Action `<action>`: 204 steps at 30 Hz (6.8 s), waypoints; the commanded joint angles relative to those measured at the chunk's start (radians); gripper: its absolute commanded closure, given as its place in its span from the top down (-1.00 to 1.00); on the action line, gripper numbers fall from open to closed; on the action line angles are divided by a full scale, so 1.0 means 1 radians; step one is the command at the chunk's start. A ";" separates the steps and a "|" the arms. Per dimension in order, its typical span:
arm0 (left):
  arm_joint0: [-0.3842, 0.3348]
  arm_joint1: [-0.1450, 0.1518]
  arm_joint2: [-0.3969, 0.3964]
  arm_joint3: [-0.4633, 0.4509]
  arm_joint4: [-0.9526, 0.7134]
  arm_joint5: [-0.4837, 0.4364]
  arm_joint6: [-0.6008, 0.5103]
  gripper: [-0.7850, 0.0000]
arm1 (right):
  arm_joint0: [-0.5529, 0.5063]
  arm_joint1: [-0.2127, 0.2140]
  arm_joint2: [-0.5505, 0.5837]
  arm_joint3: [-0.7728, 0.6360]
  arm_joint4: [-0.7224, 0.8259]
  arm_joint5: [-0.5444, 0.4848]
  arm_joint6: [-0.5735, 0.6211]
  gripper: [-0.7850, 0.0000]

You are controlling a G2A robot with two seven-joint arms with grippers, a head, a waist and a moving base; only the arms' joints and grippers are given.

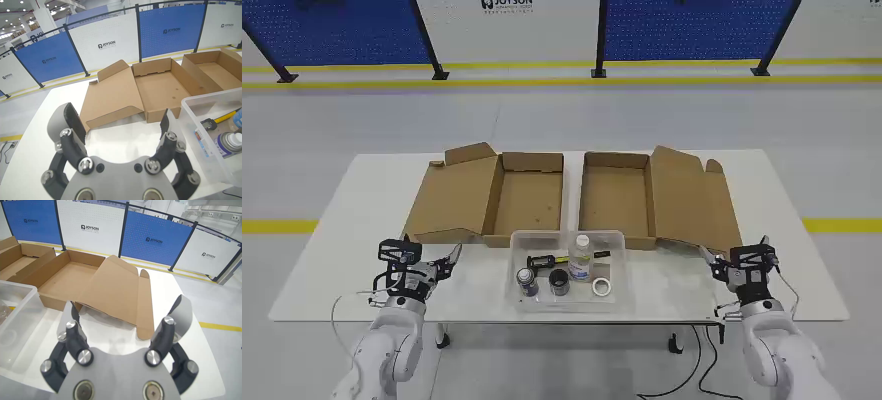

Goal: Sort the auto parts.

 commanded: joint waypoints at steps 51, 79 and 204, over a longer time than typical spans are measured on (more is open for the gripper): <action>-0.401 -0.048 0.490 0.059 -0.094 -0.382 -0.215 1.00 | 0.000 0.000 0.000 0.000 0.000 0.000 0.000 1.00; -0.564 -0.119 0.673 0.354 -0.078 -0.229 -0.194 1.00 | 0.000 0.000 0.000 0.000 0.000 0.000 0.000 1.00; -0.740 -0.160 0.492 0.760 0.004 0.010 -0.029 -0.12 | 0.000 0.000 0.000 0.000 0.000 0.000 0.000 1.00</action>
